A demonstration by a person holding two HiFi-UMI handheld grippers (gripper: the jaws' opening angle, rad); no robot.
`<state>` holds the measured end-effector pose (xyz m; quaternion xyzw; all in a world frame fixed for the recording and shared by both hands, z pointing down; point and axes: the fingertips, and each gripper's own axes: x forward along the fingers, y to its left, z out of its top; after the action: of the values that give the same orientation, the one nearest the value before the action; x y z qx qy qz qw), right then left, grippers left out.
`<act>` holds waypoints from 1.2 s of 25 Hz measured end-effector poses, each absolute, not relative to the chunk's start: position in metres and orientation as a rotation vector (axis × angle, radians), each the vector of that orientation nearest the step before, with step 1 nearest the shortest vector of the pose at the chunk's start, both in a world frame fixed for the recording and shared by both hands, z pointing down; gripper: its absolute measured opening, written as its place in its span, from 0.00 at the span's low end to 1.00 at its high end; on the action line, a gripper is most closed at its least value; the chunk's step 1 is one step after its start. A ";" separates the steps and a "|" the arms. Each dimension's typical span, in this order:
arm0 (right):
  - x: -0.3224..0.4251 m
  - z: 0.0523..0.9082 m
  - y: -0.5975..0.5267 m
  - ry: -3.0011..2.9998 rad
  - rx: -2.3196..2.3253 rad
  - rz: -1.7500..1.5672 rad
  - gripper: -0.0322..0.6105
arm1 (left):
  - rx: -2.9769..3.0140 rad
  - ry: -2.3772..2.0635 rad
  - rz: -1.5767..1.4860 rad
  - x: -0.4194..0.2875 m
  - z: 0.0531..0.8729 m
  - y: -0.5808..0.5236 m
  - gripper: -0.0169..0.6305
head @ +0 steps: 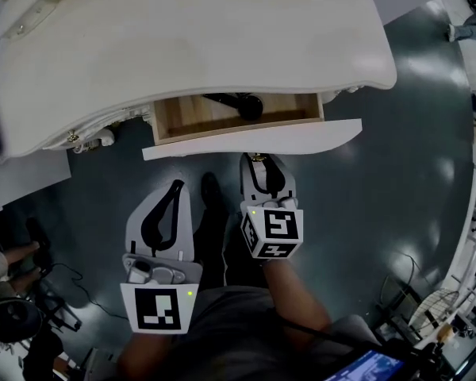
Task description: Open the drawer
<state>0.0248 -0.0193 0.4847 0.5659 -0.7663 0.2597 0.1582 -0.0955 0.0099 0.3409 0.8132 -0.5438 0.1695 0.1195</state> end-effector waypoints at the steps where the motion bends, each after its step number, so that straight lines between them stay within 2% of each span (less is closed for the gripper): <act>1: 0.026 0.485 -0.015 -2.194 1.618 0.743 0.28 | 2.377 -1.591 0.501 -0.093 0.341 0.015 0.05; 30: 0.033 0.485 0.035 -2.185 1.615 0.734 0.28 | 2.419 -1.583 0.489 -0.081 0.329 0.065 0.05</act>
<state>0.0326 0.0352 0.4846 0.5662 -0.7660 0.2572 0.1630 -0.0810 0.0655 0.3294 0.8204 -0.5370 0.1657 0.1048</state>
